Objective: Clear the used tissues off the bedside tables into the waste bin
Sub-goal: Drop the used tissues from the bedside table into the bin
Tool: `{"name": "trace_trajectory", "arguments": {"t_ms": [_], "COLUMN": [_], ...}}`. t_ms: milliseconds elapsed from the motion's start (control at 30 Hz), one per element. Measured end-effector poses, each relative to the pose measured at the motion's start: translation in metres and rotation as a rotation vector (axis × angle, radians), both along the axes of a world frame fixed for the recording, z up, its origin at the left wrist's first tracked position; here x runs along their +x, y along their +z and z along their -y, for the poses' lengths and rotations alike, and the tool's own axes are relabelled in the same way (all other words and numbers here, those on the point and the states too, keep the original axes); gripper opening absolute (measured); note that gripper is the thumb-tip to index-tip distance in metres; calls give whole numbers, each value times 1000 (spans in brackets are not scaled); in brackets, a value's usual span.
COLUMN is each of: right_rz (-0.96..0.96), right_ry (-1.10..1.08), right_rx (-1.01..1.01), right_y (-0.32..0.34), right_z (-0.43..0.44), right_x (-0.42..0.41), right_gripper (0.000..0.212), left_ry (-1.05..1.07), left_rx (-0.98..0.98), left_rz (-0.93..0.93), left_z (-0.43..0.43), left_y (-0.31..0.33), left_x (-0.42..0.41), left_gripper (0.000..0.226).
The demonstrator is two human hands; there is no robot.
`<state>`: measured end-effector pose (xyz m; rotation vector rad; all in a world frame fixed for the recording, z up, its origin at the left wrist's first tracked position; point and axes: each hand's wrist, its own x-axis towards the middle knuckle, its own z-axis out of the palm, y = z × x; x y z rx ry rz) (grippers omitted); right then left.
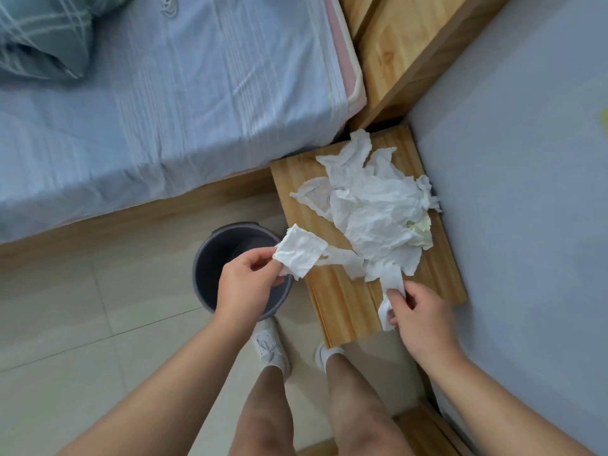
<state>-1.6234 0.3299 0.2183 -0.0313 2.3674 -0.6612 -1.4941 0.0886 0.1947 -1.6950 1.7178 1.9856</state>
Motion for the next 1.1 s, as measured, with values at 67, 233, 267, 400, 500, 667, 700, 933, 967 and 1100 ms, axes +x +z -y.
{"name": "trace_trajectory", "arguments": {"t_ms": [67, 233, 267, 400, 500, 667, 700, 933, 967, 1100], "right_rz": [2, 73, 101, 211, 208, 256, 261, 311, 304, 261], "right_ry": [26, 103, 120, 267, 371, 353, 343, 268, 261, 238], "right_rx": [-33, -128, -154, -96, 13, 29, 39, -36, -56, -131], "right_y": [3, -1, -7, -46, -84, -122, -123, -101, -93, -73], "right_z": [21, 80, 93, 143, 169, 183, 181, 138, 129, 116], "right_x": [8, 40, 48, 75, 86, 92, 91, 64, 53, 33], "right_gripper": [35, 35, 36, 33, 28, 41, 44, 34, 30, 18], "left_ry": [115, 387, 437, 535, 544, 488, 490, 389, 350, 211], "left_rx": [87, 217, 236, 303, 341, 383, 389, 400, 378, 259], "left_rz": [-16, -1, 31, 163, 166, 130, 131, 177, 189, 168], "left_z": [8, 34, 37, 39, 43, 48, 48, 25, 19, 5], "left_y": [-2, -24, -34, -77, -107, -130, -130, -102, -94, -70], "left_x": [23, 95, 109, 145, 153, 151, 151, 127, 114, 85], "left_gripper": [9, 25, 22, 11, 17, 33, 34, 19, 17, 13]}}
